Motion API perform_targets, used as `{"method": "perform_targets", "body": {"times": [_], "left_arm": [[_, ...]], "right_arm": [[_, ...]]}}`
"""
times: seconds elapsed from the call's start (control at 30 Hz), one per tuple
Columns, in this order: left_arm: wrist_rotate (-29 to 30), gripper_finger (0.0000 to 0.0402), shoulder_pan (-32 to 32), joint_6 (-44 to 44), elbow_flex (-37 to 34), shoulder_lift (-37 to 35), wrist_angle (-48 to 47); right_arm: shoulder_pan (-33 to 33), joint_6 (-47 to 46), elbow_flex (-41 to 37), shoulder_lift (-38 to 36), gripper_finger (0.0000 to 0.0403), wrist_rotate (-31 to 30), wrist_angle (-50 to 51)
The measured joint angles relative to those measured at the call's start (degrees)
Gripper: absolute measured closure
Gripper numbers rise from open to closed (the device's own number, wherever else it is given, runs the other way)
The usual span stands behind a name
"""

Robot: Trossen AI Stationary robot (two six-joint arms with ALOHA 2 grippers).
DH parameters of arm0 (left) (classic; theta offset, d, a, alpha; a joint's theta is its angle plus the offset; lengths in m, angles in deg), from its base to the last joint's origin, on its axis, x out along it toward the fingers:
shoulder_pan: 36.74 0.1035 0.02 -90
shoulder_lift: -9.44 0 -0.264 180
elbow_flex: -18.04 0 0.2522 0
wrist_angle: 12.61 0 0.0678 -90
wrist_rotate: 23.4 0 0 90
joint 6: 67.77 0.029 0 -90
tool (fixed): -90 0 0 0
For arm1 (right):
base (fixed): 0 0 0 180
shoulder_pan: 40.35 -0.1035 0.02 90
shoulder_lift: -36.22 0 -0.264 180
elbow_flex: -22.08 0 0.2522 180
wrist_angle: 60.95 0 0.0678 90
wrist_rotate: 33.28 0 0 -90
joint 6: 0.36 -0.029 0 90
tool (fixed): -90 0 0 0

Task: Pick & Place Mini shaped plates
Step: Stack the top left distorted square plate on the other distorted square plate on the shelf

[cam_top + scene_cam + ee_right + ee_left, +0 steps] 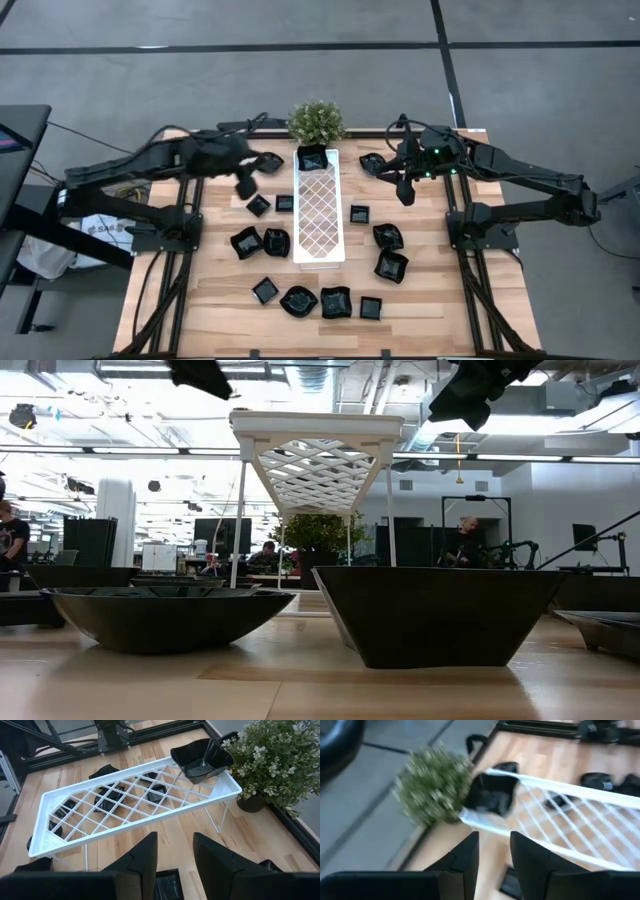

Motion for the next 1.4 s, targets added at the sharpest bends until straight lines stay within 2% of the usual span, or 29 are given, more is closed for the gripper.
{"method": "perform_targets", "body": {"times": [0.23, 0.4, 0.6, 0.97, 1.2, 1.4], "left_arm": [[-8.4, 0.0289, -6.2, -19.1, -8.6, -7.5, -3.8], [-12.4, 0.0289, -10.4, -31.3, -16.0, -6.6, -5.0], [-18.6, 0.0289, -12.3, -42.8, -24.3, -4.2, -5.1], [-19.7, 0.0289, -13.0, -48.8, -31.4, -3.4, -4.2], [-16.5, 0.0289, -12.3, -53.4, -34.6, -3.4, -3.5], [-16.1, 0.0289, -10.7, -53.7, -37.1, -3.4, -1.4]], "right_arm": [[-0.3, -0.5, 0.0, 0.1, 0.0282, 0.0, 1.1], [-0.3, -0.7, 0.0, 0.1, 0.0282, 0.0, 1.2], [-0.4, -0.7, 0.0, 0.1, 0.0282, 0.1, 1.2], [-0.4, -0.5, 0.0, 0.1, 0.0282, 0.2, 1.9], [-0.4, -0.5, 0.0, 0.1, 0.0282, 0.2, 2.5], [-0.4, -0.5, 0.0, 0.1, 0.0282, 0.2, 2.8]]}}
